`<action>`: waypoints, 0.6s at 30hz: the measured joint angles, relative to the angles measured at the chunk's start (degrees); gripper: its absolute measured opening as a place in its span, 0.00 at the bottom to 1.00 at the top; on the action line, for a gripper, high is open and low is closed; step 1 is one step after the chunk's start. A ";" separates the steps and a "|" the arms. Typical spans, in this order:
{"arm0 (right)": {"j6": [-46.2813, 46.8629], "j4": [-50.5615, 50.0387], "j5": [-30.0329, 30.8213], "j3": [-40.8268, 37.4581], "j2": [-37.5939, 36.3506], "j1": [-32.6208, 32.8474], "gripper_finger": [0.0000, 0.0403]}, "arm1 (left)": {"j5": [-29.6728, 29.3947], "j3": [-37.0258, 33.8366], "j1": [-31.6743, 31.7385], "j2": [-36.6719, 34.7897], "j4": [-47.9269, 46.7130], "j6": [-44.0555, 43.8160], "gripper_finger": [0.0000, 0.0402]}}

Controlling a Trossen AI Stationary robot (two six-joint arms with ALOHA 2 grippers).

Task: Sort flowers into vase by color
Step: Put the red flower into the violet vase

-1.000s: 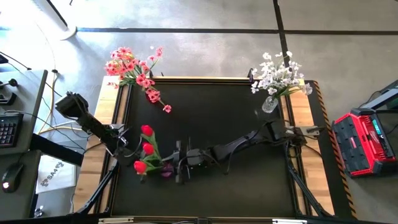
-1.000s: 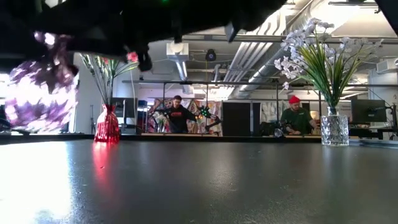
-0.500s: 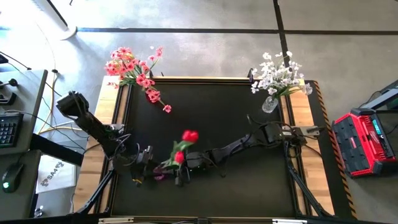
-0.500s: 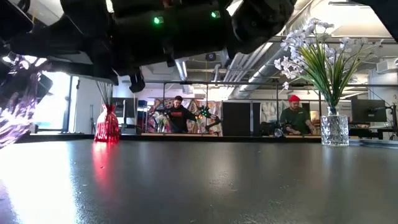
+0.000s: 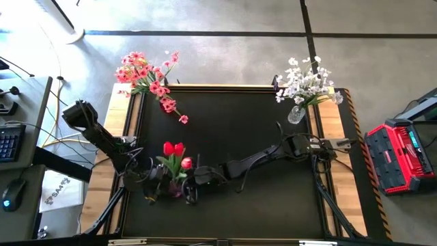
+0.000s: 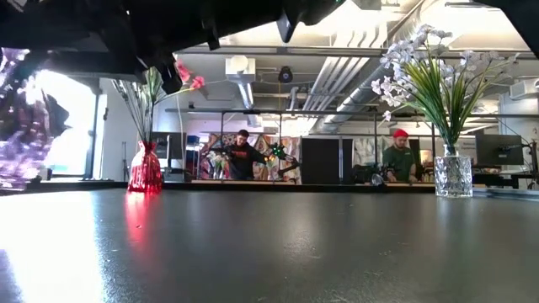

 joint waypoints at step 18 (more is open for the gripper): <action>-1.53 -7.57 2.03 2.70 -0.44 -1.72 0.34 | 19.54 0.20 -3.41 -1.97 -17.18 -19.46 0.77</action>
